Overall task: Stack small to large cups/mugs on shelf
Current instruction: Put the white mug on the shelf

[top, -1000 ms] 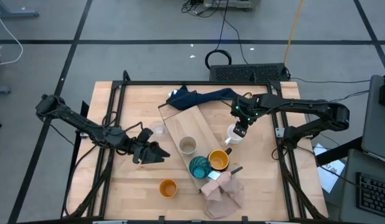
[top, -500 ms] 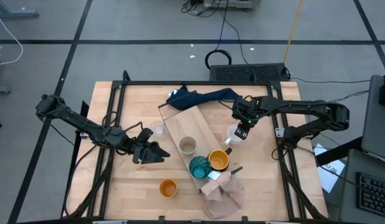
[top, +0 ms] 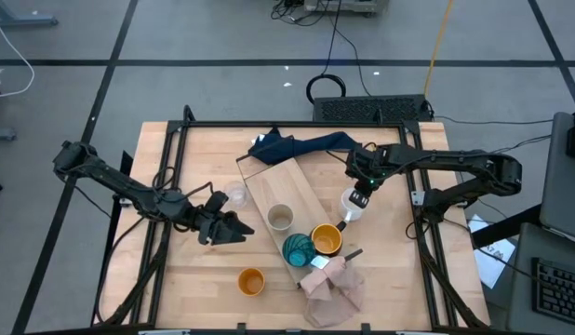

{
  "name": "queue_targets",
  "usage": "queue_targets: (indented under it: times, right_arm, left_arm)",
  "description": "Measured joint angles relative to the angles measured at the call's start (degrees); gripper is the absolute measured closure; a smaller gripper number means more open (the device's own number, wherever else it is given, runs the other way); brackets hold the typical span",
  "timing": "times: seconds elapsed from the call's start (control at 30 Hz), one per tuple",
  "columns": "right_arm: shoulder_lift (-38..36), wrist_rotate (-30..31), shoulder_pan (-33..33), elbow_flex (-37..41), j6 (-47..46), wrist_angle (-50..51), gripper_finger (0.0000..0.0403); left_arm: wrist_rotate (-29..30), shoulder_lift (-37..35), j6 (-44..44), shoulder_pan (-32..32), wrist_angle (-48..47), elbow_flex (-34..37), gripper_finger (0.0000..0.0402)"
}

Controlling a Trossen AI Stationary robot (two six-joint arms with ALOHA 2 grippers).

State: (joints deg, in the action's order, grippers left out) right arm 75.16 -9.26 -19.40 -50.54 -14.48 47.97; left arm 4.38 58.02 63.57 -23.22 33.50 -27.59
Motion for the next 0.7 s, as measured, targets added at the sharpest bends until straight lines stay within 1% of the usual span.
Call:
queue_targets:
  times: [0.2, 0.37, 0.6, 0.7]
  right_arm:
    - [0.0, 0.26, 0.0, -1.62, 0.89, -0.17, 0.04]
    - [0.0, 4.9, -0.15, -6.28, 3.44, 1.19, 0.0401]
    - [-0.02, 5.15, -0.5, -13.71, 4.53, 1.08, 0.0402]
    - [-0.02, 6.29, -0.11, -16.4, 5.27, 0.66, 0.0402]
  left_arm:
    - [0.04, 0.0, 0.03, 0.0, 0.01, 0.0, 0.0009]
    - [0.13, 0.0, 0.11, 0.0, -0.01, 0.0, 0.0009]
    - [0.24, 0.0, 0.11, 0.1, -0.01, 0.0, 0.0009]
    - [0.35, 0.0, -0.09, 0.07, -0.01, 0.0, 0.0009]
